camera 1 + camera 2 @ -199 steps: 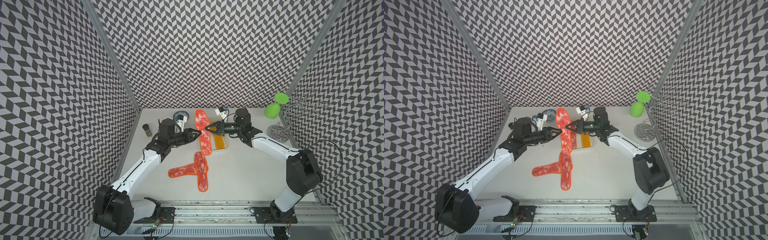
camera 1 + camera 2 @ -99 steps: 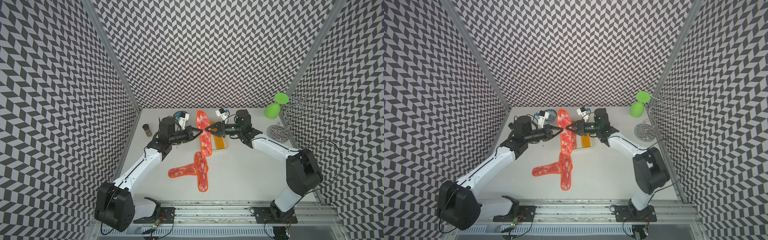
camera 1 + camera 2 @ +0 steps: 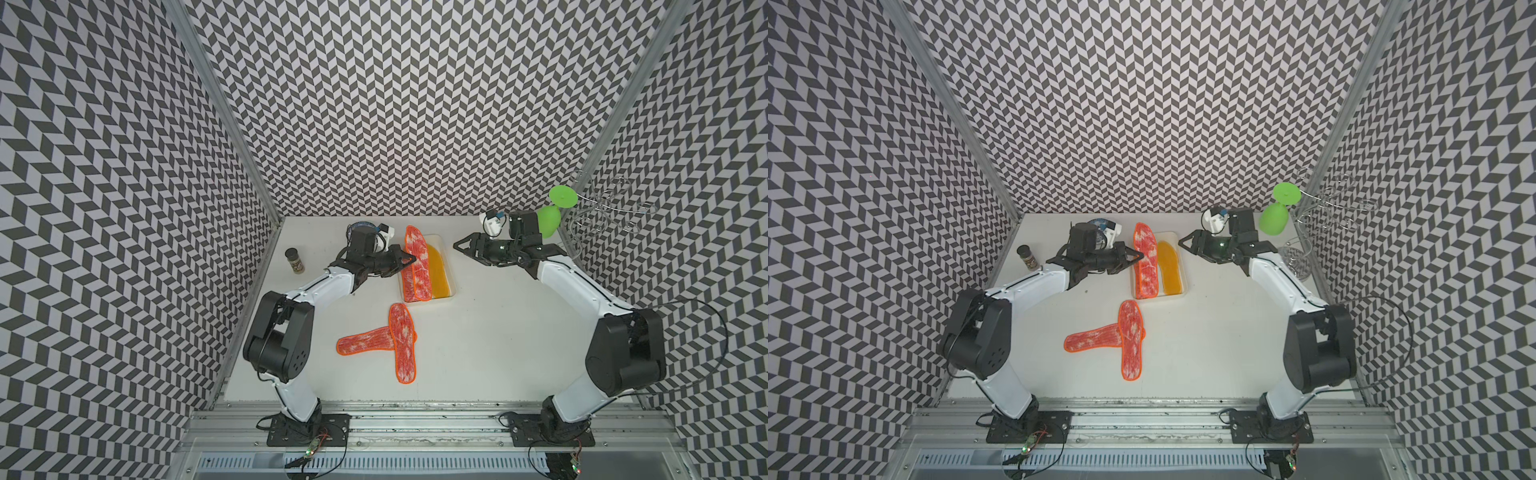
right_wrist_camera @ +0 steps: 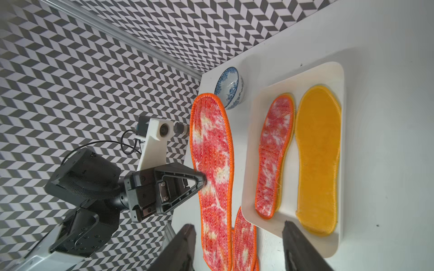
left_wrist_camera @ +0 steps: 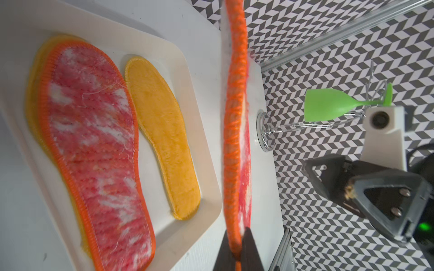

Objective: Put the insoles into the storage box
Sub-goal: Place the insole in the storage box.

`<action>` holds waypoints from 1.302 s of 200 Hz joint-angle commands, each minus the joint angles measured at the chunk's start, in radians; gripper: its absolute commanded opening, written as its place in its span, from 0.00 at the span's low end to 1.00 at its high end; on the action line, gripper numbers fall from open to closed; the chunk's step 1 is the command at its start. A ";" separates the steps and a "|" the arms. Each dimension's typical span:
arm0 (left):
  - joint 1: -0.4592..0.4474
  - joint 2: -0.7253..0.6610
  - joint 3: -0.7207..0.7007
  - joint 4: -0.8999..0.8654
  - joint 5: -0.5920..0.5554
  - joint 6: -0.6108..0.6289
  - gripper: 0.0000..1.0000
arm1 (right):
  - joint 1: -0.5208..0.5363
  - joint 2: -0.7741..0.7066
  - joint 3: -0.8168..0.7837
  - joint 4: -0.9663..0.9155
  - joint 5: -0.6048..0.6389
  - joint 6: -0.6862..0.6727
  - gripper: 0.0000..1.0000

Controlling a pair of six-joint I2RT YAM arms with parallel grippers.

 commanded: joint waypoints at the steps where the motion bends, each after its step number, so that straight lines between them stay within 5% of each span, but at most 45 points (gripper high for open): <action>1: -0.026 0.073 0.066 0.087 -0.048 -0.048 0.00 | -0.004 -0.040 0.020 -0.054 0.066 -0.072 0.63; 131: -0.101 0.413 0.337 0.007 -0.174 -0.053 0.00 | -0.035 -0.048 -0.025 -0.031 0.045 -0.078 0.69; 260: -0.114 0.509 0.402 -0.091 -0.180 0.003 0.06 | -0.038 -0.027 -0.046 -0.014 0.034 -0.075 0.70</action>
